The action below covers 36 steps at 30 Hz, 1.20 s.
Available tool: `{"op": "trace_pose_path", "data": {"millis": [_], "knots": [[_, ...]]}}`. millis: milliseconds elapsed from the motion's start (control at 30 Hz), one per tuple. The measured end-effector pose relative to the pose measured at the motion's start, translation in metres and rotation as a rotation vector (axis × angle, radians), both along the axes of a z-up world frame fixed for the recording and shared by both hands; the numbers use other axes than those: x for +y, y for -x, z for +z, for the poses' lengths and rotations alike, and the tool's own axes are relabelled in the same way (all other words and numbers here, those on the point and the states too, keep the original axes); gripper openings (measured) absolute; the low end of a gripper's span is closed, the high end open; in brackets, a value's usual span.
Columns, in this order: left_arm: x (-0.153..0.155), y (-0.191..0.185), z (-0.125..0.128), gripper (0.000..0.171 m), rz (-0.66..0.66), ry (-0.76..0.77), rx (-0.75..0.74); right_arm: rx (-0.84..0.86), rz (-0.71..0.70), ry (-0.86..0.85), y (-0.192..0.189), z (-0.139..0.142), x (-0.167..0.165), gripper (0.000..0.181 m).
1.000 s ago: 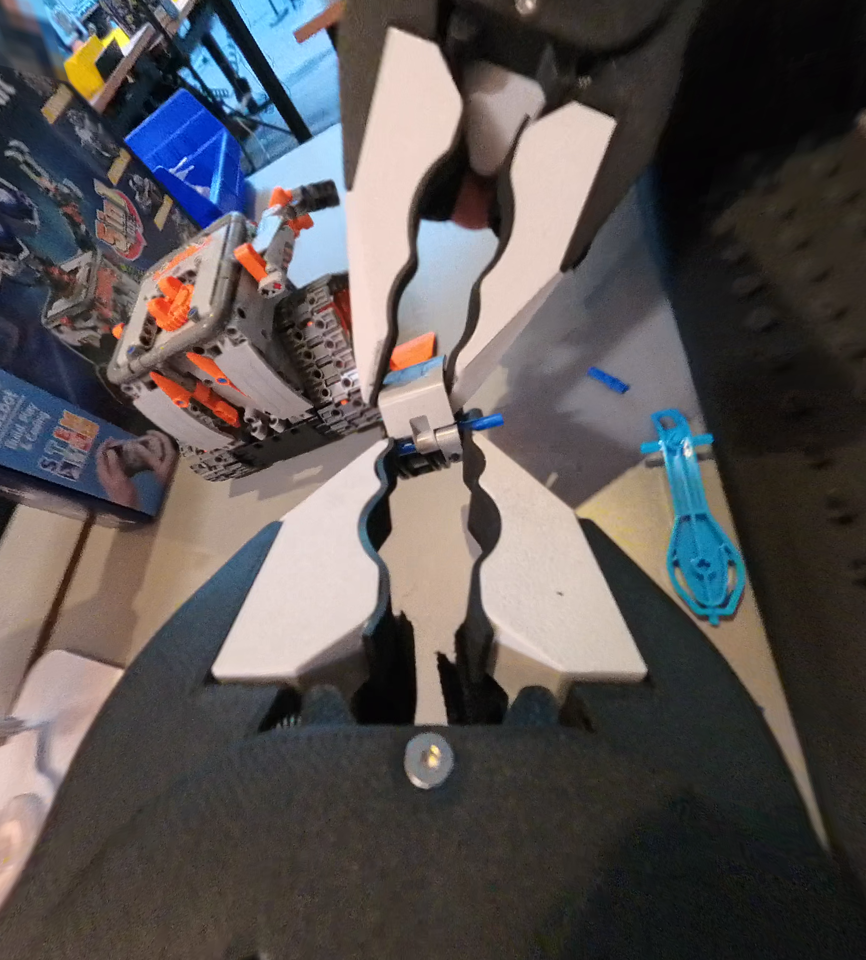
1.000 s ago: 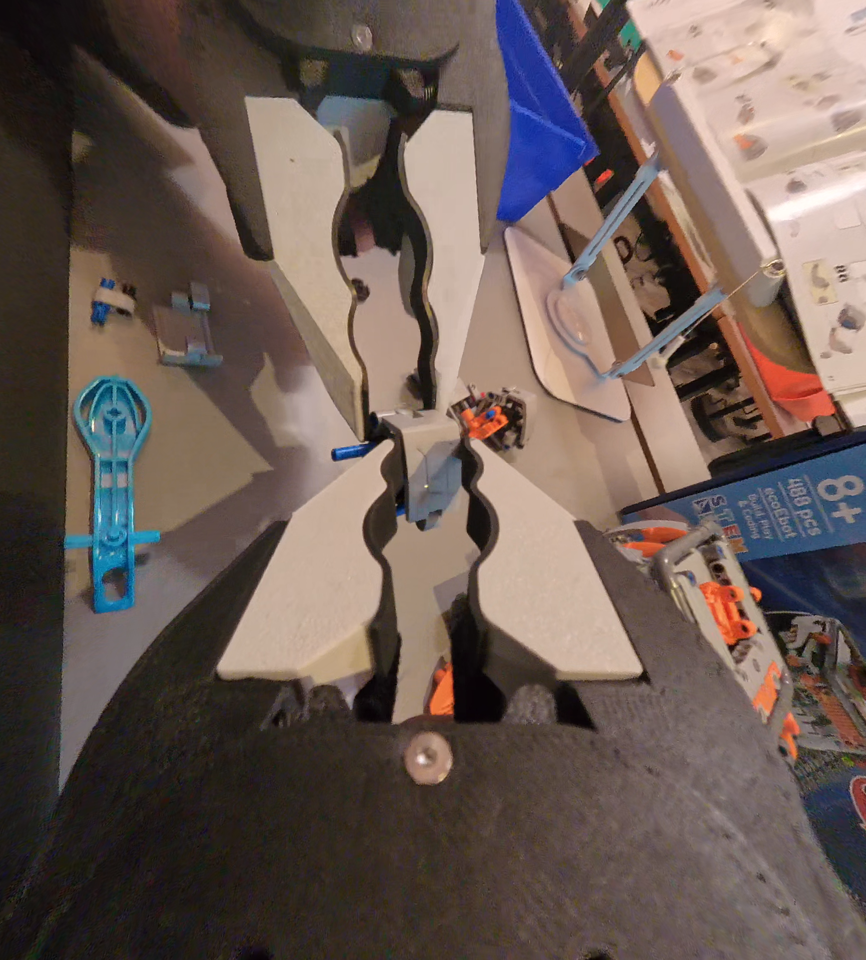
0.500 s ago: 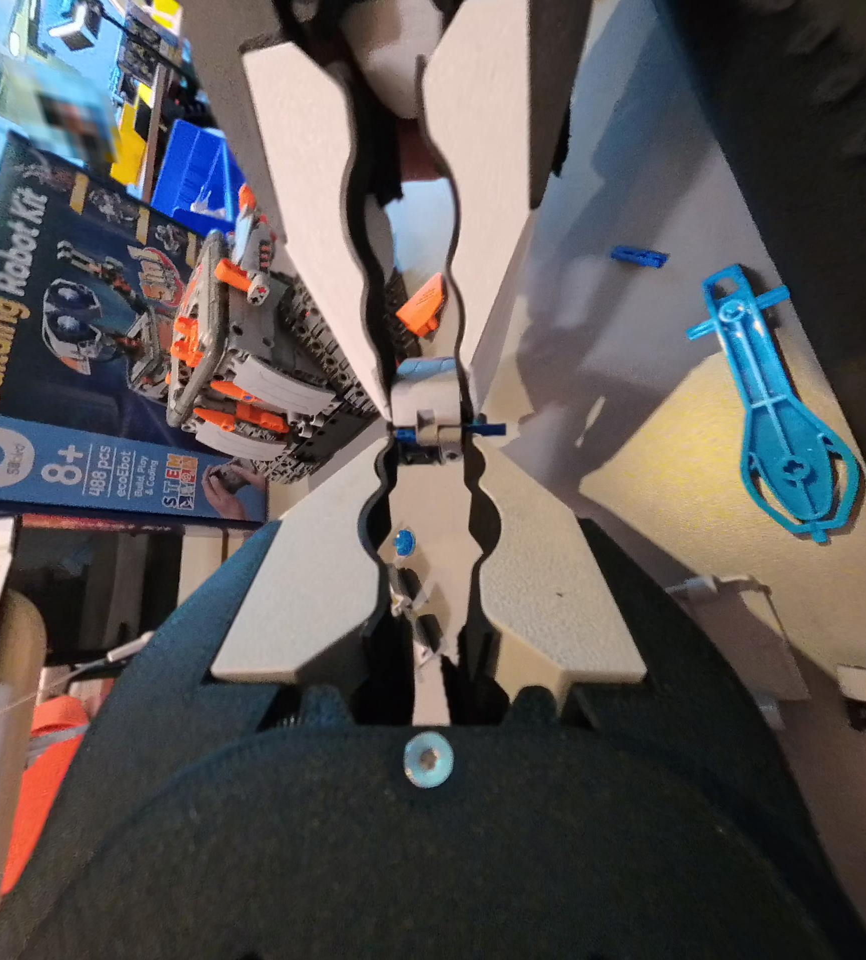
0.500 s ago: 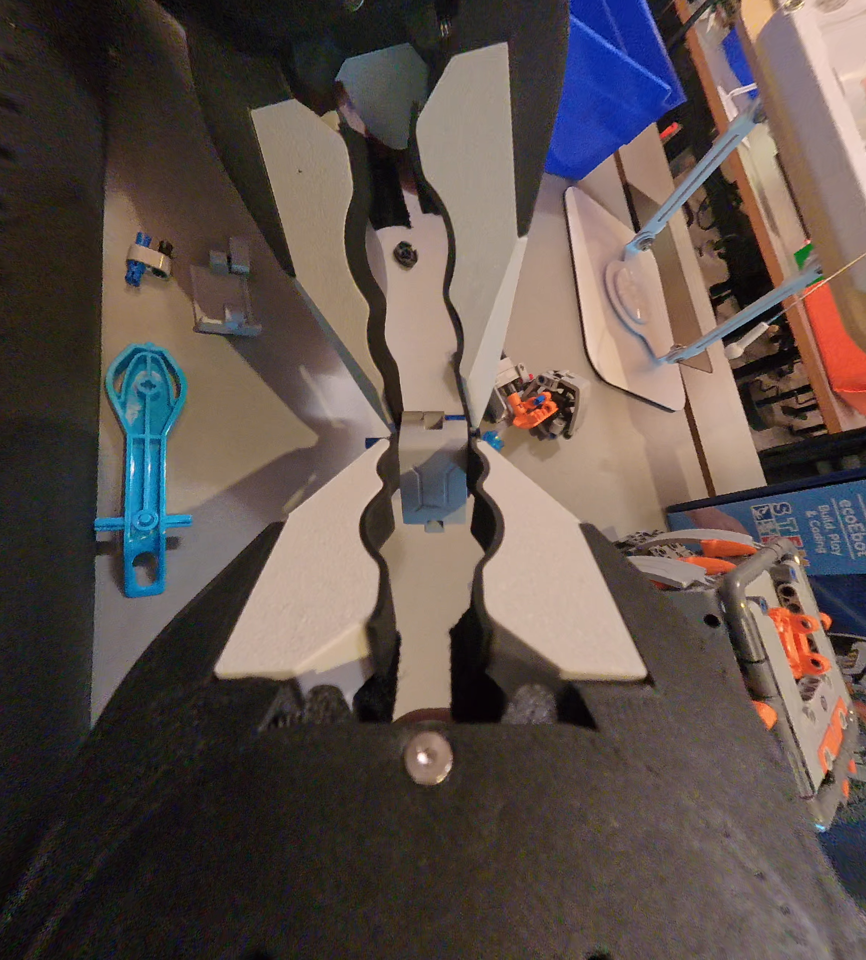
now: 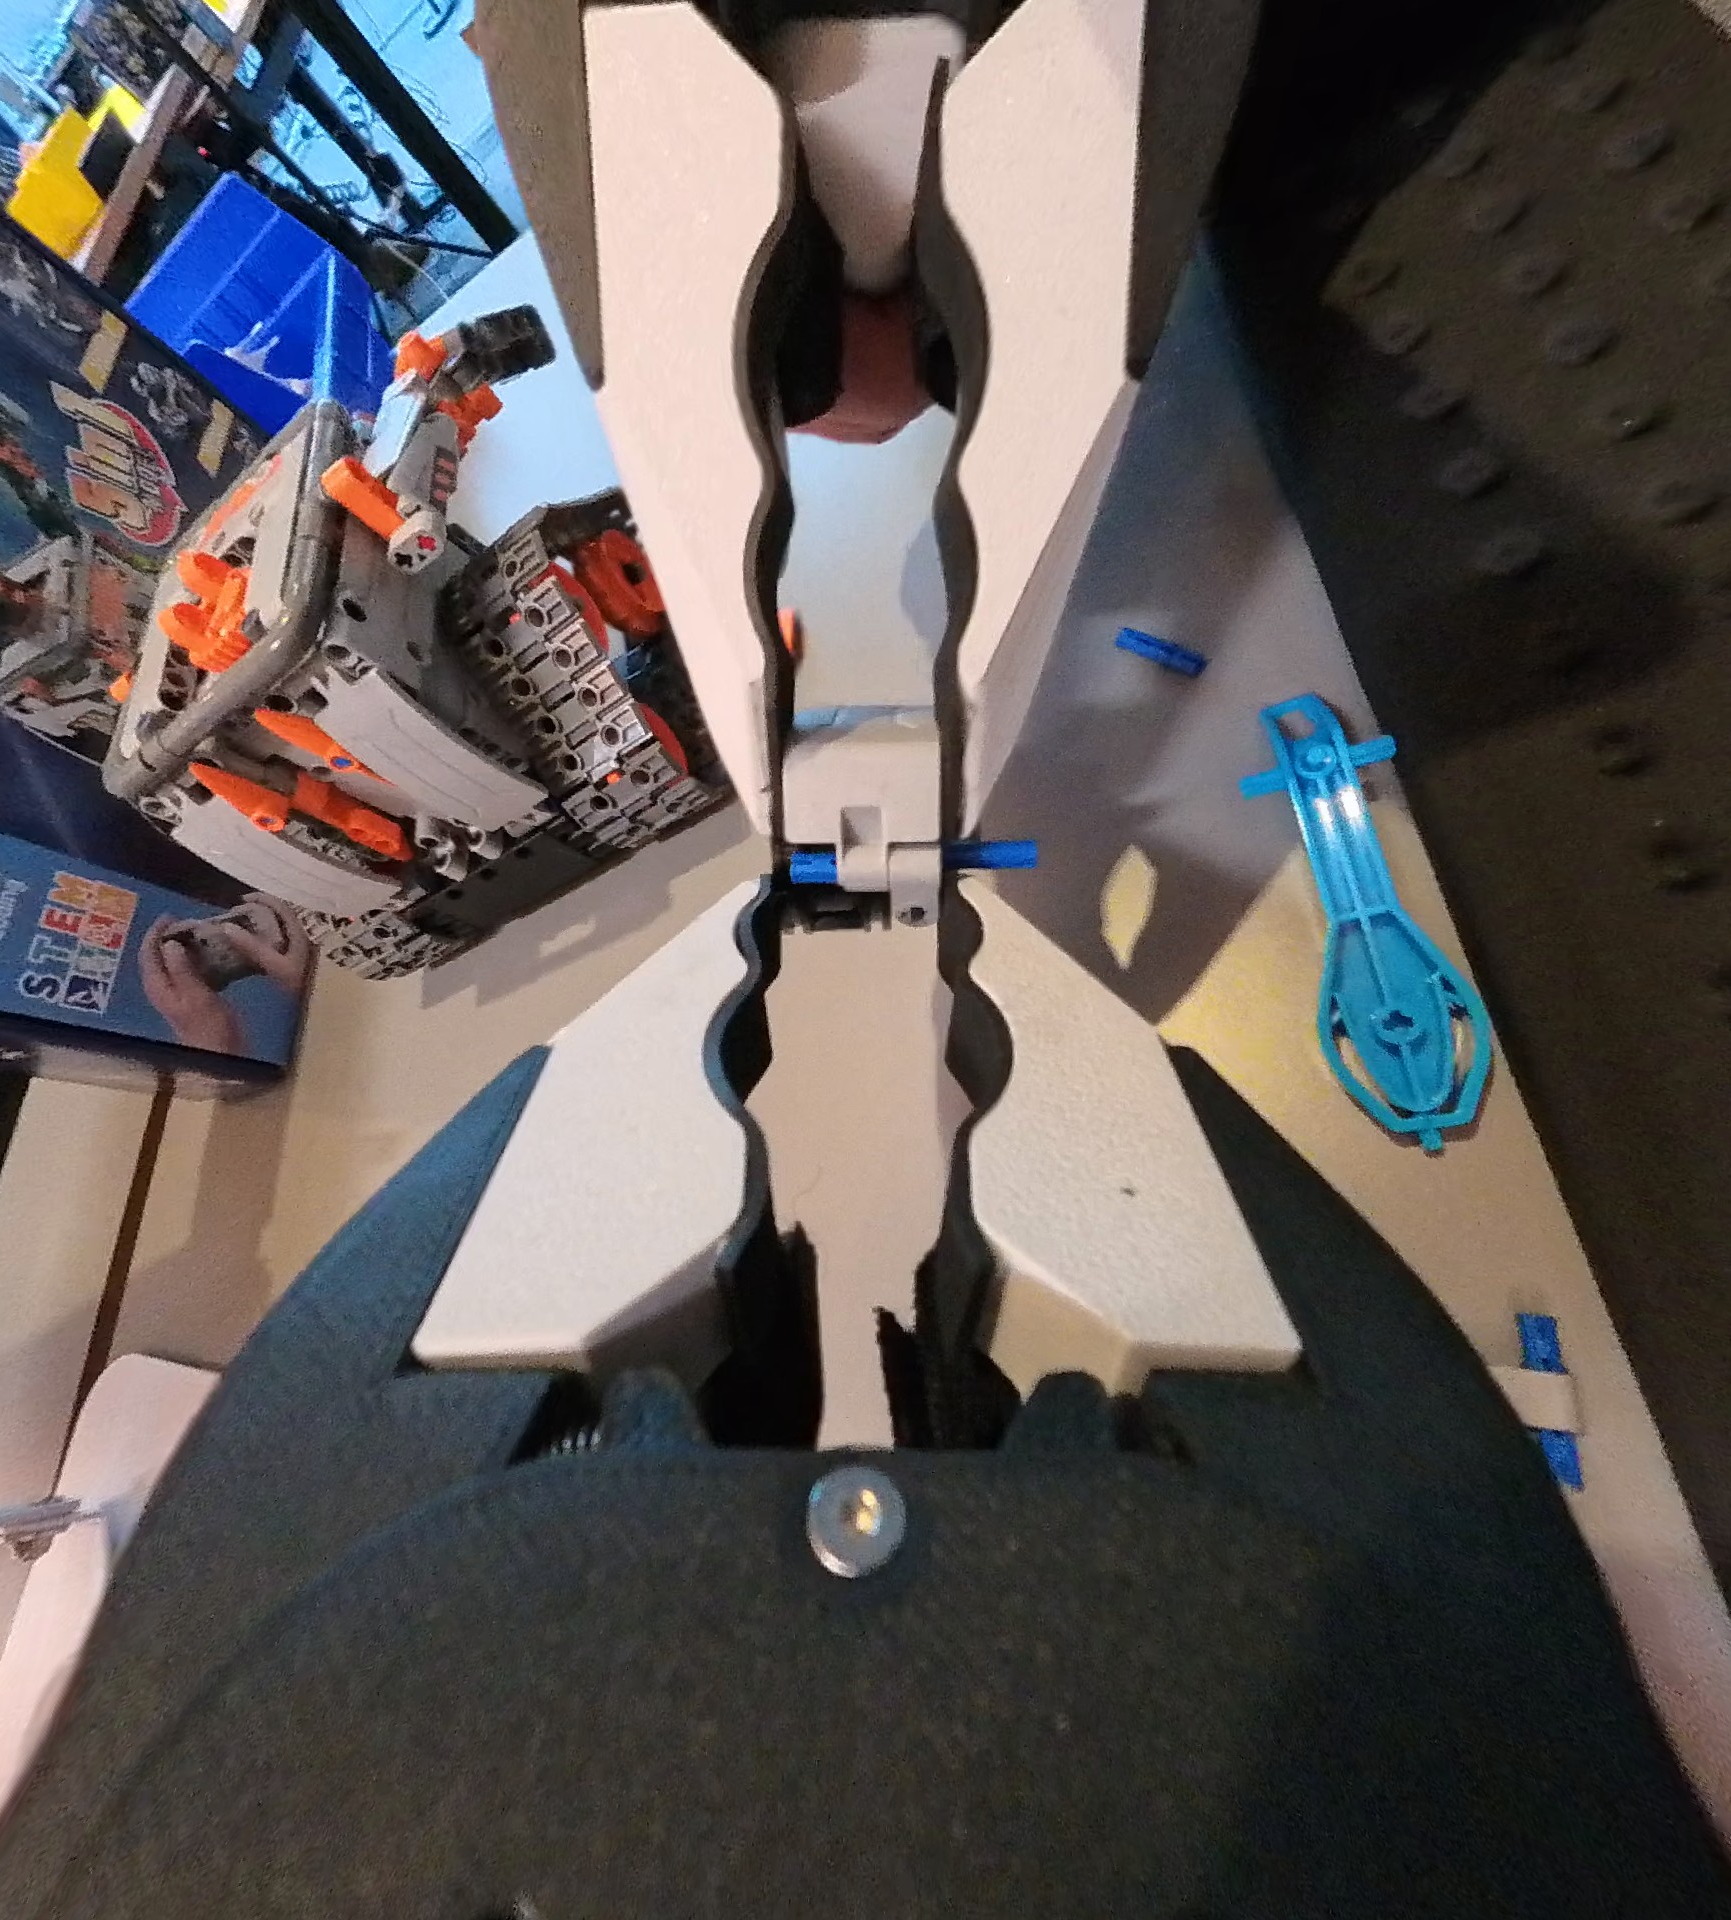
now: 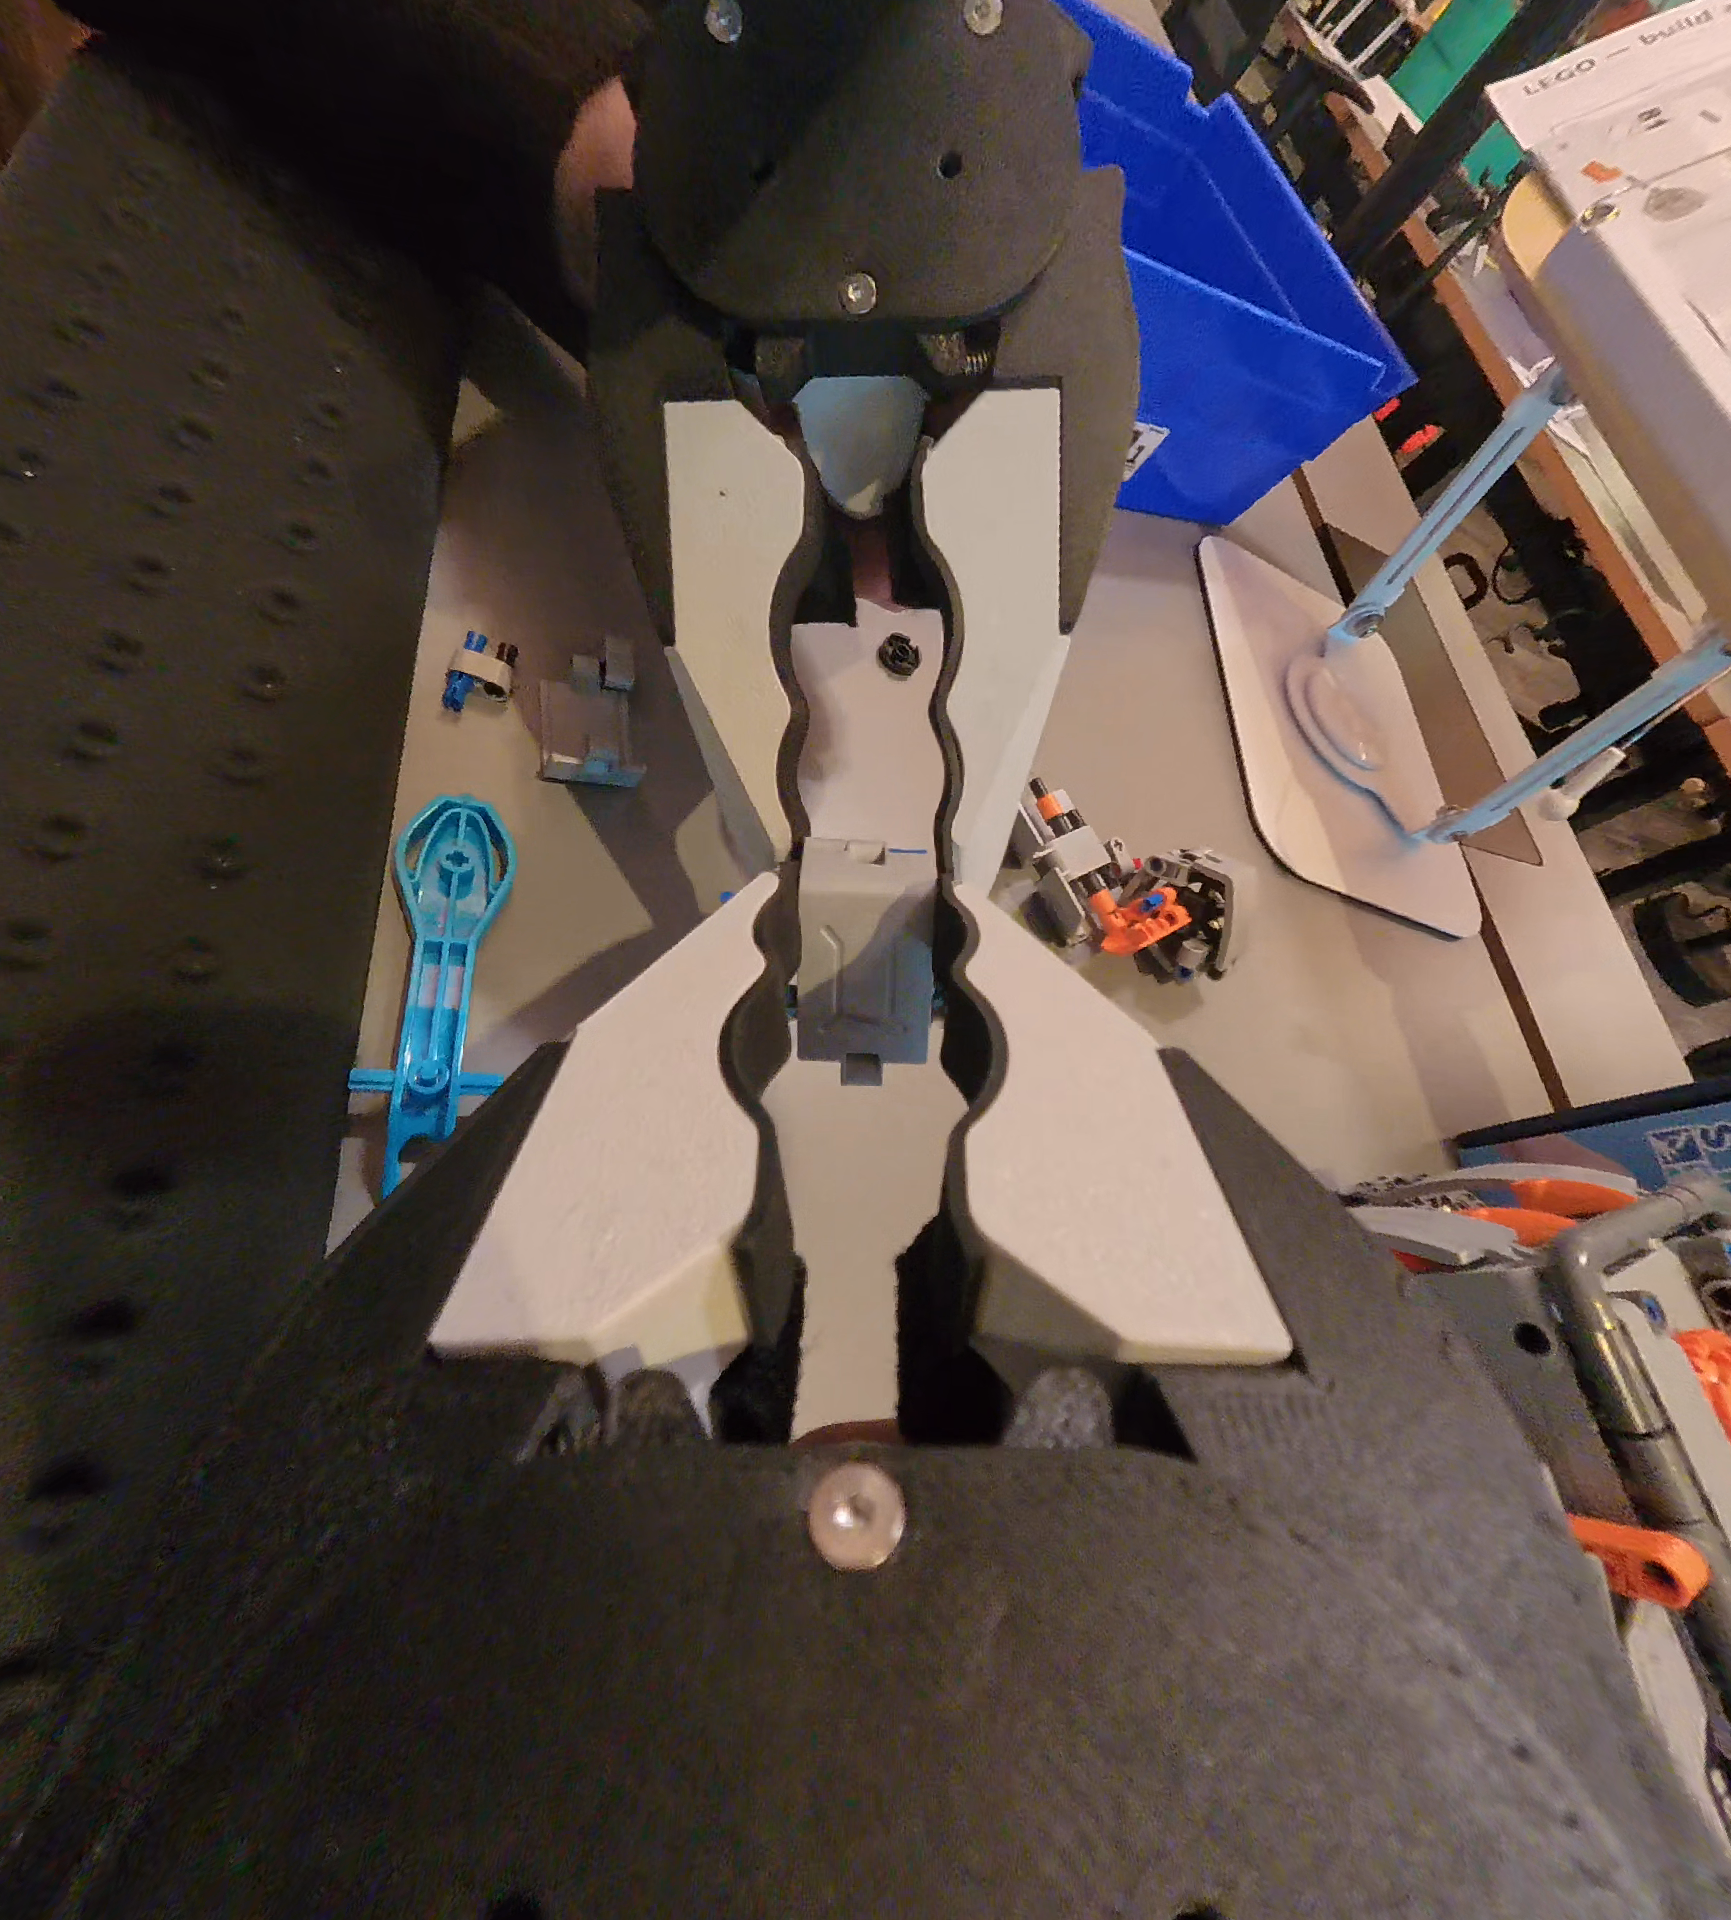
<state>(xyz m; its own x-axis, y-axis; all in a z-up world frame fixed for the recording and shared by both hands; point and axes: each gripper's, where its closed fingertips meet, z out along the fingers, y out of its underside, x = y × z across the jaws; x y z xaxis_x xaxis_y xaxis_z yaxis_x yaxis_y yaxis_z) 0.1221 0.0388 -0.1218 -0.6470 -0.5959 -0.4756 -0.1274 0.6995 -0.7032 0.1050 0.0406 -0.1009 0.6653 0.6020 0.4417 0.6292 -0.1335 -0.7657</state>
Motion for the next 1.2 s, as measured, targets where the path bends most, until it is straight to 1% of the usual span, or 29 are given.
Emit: {"op": "trace_pose_path", "data": {"millis": [233, 367, 400, 467, 533, 567, 700, 733, 800, 867, 967, 1000, 1200], "knots": [[0.006, -0.003, -0.008, 0.026, 0.064, -0.176, -0.04, 0.007, -0.045, 0.036, -0.003, -0.009, 0.006, 0.023], [0.009, -0.004, -0.009, 0.026, 0.103, -0.246, -0.059, 0.03, -0.077, 0.055, -0.005, -0.011, 0.008, 0.023], [0.01, -0.005, -0.01, 0.026, 0.11, -0.244, -0.059, 0.033, -0.081, 0.06, -0.006, -0.011, 0.009, 0.023], [0.012, -0.004, -0.015, 0.026, 0.116, -0.305, -0.053, -0.017, -0.095, 0.068, -0.006, -0.017, 0.01, 0.023], [0.014, -0.005, -0.018, 0.026, 0.126, -0.283, -0.042, -0.007, -0.105, 0.083, -0.008, -0.02, 0.012, 0.023], [0.015, -0.005, -0.016, 0.026, 0.128, -0.304, -0.046, -0.024, -0.108, 0.071, -0.008, -0.019, 0.012, 0.023], [0.013, -0.001, -0.02, 0.026, 0.097, -0.196, 0.026, -0.18, -0.108, 0.024, -0.007, -0.023, 0.012, 0.023], [0.013, 0.0, -0.02, 0.026, 0.096, -0.174, 0.035, -0.173, -0.104, 0.03, -0.008, -0.024, 0.012, 0.023], [0.012, 0.001, -0.018, 0.025, 0.093, -0.173, 0.041, -0.208, -0.101, 0.018, -0.008, -0.024, 0.011, 0.023], [0.012, 0.003, -0.024, 0.025, 0.089, -0.12, 0.085, -0.301, -0.104, 0.002, -0.007, -0.028, 0.011, 0.023], [0.01, 0.003, -0.029, 0.025, 0.082, -0.117, 0.108, -0.398, -0.106, -0.012, -0.007, -0.031, 0.012, 0.022], [0.01, 0.003, -0.029, 0.025, 0.083, -0.128, 0.108, -0.4, -0.114, -0.009, -0.008, -0.031, 0.012, 0.022], [0.015, 0.001, -0.034, 0.025, 0.134, -0.209, 0.088, -0.216, -0.166, 0.091, -0.012, -0.038, 0.016, 0.022]]}}
